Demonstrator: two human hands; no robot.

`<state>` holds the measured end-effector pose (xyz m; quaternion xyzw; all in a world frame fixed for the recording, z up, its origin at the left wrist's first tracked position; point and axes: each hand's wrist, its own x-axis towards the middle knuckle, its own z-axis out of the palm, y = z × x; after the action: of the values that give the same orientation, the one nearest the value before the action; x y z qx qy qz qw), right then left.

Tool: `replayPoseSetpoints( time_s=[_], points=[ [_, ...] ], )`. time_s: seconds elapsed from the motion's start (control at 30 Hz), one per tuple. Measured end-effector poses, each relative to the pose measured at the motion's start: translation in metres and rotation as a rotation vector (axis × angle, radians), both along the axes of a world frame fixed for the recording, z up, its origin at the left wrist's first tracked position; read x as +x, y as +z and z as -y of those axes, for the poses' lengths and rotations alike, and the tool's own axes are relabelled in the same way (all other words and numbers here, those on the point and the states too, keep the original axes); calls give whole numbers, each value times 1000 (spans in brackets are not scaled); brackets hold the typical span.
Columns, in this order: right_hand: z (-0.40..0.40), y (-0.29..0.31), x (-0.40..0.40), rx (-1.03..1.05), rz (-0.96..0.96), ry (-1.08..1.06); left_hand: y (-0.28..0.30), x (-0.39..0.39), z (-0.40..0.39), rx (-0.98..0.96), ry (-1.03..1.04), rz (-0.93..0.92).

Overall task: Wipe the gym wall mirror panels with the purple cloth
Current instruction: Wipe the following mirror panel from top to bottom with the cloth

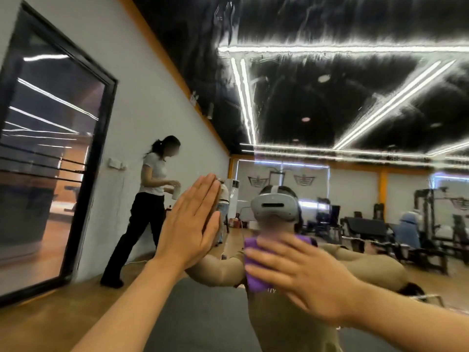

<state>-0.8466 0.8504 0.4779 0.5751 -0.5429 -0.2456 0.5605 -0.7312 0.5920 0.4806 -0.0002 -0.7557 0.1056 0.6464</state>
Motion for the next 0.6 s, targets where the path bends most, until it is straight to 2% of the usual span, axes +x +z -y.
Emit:
replayPoseSetpoints(
  time_s=[0.1,0.23,0.37,0.47,0.6],
  points=[
    [-6,-16,-6,122,-96,-40,-1,3,7,5,46,1],
    [-3,18,-4,152,-59,41,-2,2,16,-30,94,13],
    [19,95,1,-74,100,122,-3,0,19,-30,71,10],
    [38,153,8,-235,202,88,-3,3,19,-14,74,42],
    [62,191,22,-429,298,99,-3,6,19,0,105,94]
  ],
)
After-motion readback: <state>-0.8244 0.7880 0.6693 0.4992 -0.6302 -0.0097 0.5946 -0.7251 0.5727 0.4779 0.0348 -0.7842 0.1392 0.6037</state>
